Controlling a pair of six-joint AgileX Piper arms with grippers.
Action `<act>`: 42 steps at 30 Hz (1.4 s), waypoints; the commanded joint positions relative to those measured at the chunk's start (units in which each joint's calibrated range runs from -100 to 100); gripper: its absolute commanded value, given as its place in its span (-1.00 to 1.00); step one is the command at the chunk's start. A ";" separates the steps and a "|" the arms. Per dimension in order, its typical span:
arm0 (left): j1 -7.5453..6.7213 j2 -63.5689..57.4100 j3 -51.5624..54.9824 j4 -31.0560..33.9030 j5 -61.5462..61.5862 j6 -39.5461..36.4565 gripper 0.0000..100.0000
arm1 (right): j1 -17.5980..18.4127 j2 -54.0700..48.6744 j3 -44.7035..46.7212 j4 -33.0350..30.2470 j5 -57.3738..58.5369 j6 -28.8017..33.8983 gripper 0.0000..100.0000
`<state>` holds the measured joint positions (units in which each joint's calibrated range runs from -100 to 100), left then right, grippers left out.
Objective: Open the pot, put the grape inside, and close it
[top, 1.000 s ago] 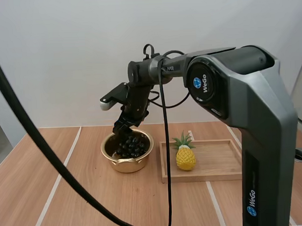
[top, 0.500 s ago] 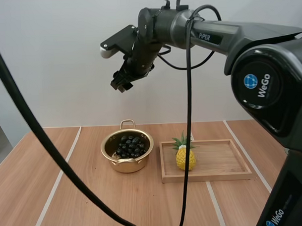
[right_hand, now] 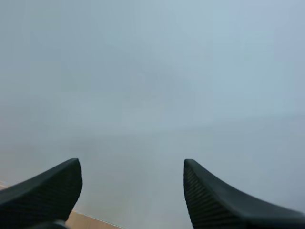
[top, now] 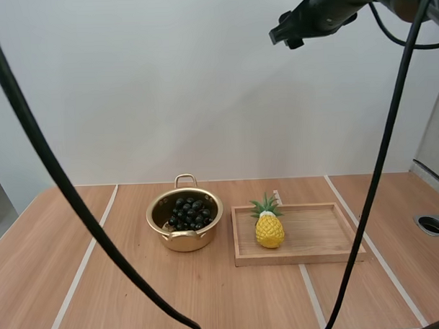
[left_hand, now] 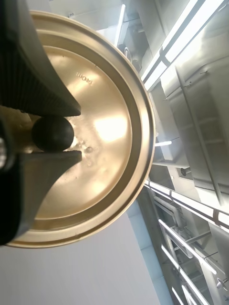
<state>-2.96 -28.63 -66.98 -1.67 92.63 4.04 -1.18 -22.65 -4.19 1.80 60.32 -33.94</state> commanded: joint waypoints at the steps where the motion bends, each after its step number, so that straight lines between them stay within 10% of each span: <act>1: -0.06 1.11 -0.22 0.25 -0.47 0.15 -1.00 | -2.19 -3.05 -0.47 1.72 -1.45 0.71 1.00; 20: -0.06 7.83 -0.22 0.25 7.37 -1.23 -1.00 | -4.34 -20.08 -0.47 10.27 1.38 8.57 1.00; 22: -0.06 9.58 -0.22 0.25 7.37 -1.23 -1.00 | -4.34 -21.67 -0.47 9.34 1.77 10.11 0.70; 28: -0.06 14.79 -0.22 0.50 7.37 -2.50 -1.00 | -4.34 -24.92 -0.47 0.33 1.77 18.49 -1.00; 42: -0.06 19.02 16.20 0.28 7.37 -3.45 -1.00 | -4.34 -27.36 -0.47 -8.50 5.50 19.84 -1.00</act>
<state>-2.96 -9.74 -54.75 -1.54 100.00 1.40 -5.35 -48.89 -4.30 -5.97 65.83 -14.36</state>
